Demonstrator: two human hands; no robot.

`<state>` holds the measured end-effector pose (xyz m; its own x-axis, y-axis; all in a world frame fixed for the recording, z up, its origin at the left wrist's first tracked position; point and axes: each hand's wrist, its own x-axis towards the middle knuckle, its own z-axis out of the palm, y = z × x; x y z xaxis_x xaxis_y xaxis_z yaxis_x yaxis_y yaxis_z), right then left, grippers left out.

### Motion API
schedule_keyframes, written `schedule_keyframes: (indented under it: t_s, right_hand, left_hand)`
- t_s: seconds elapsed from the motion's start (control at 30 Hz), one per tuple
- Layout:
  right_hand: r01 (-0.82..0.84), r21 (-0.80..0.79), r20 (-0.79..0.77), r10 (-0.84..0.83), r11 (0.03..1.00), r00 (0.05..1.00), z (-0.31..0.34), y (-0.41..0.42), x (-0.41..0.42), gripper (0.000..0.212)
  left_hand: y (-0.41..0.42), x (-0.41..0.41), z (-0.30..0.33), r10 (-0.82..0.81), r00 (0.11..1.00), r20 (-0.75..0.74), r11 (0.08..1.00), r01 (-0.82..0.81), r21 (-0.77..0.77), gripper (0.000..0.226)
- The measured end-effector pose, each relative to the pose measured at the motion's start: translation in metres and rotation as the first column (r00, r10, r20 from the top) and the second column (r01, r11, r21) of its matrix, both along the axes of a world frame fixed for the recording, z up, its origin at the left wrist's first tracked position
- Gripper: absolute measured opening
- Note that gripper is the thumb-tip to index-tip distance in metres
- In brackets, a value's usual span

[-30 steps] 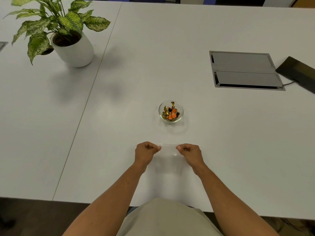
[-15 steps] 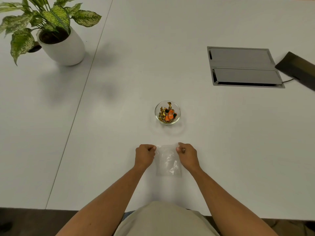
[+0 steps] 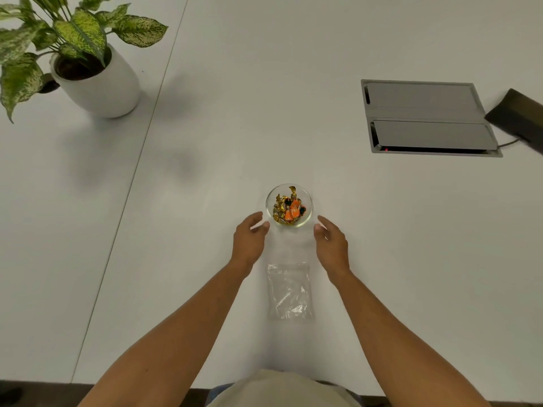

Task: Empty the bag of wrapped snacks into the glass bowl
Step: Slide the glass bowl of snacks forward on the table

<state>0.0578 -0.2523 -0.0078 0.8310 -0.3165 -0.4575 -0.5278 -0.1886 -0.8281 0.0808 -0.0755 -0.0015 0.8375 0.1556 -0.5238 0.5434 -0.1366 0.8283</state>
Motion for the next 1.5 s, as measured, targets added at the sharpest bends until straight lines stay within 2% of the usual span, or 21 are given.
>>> schedule_keyframes:
  t_s: [0.13, 0.27, 0.43, 0.6, 0.73, 0.87, 1.1, 1.5]
  right_hand:
    - [0.058, 0.189, -0.031, -0.053, 0.980, 0.998, -0.003, 0.001, 0.036, 0.040]
    - [0.025, 0.226, 0.008, -0.028, 0.974, 1.000, -0.016, 0.005, 0.054, 0.028]
    - [0.097, 0.207, 0.019, -0.103, 0.974, 0.994, -0.018, 0.010, 0.079, 0.029]
    - [0.109, 0.186, 0.058, -0.122, 0.976, 0.991, -0.016, 0.010, 0.135, 0.029]
    - [0.126, 0.194, 0.063, -0.141, 0.973, 0.988, -0.013, 0.006, 0.203, 0.045]
    - [0.154, 0.201, 0.097, -0.176, 0.967, 0.980, -0.014, 0.004, 0.273, 0.030]
    - [0.102, 0.138, 0.124, -0.120, 0.985, 0.985, -0.021, 0.002, 0.370, 0.033]
    - [0.027, 0.052, 0.132, -0.033, 0.998, 0.991, -0.035, -0.005, 0.424, 0.041]
  left_hand:
    - [-0.008, 0.026, -0.002, 0.060, 0.998, -0.021, 0.994, -0.062, -0.085, 0.050]
    - [-0.019, 0.039, -0.007, 0.031, 0.999, 0.021, 0.998, -0.030, -0.047, 0.042]
    - [-0.023, 0.061, -0.017, 0.108, 0.994, 0.019, 0.994, -0.107, -0.024, 0.039]
    - [-0.018, 0.120, -0.026, 0.111, 0.993, 0.025, 0.990, -0.109, -0.084, 0.035]
    - [-0.018, 0.190, -0.024, 0.099, 0.993, 0.061, 0.988, -0.091, -0.125, 0.038]
    - [-0.021, 0.260, -0.020, 0.106, 0.989, 0.099, 0.985, -0.091, -0.145, 0.038]
    - [-0.023, 0.347, -0.015, 0.072, 0.986, 0.151, 0.990, -0.053, -0.129, 0.025]
    - [-0.022, 0.398, -0.029, 0.025, 0.989, 0.148, 0.996, -0.013, -0.084, 0.038]
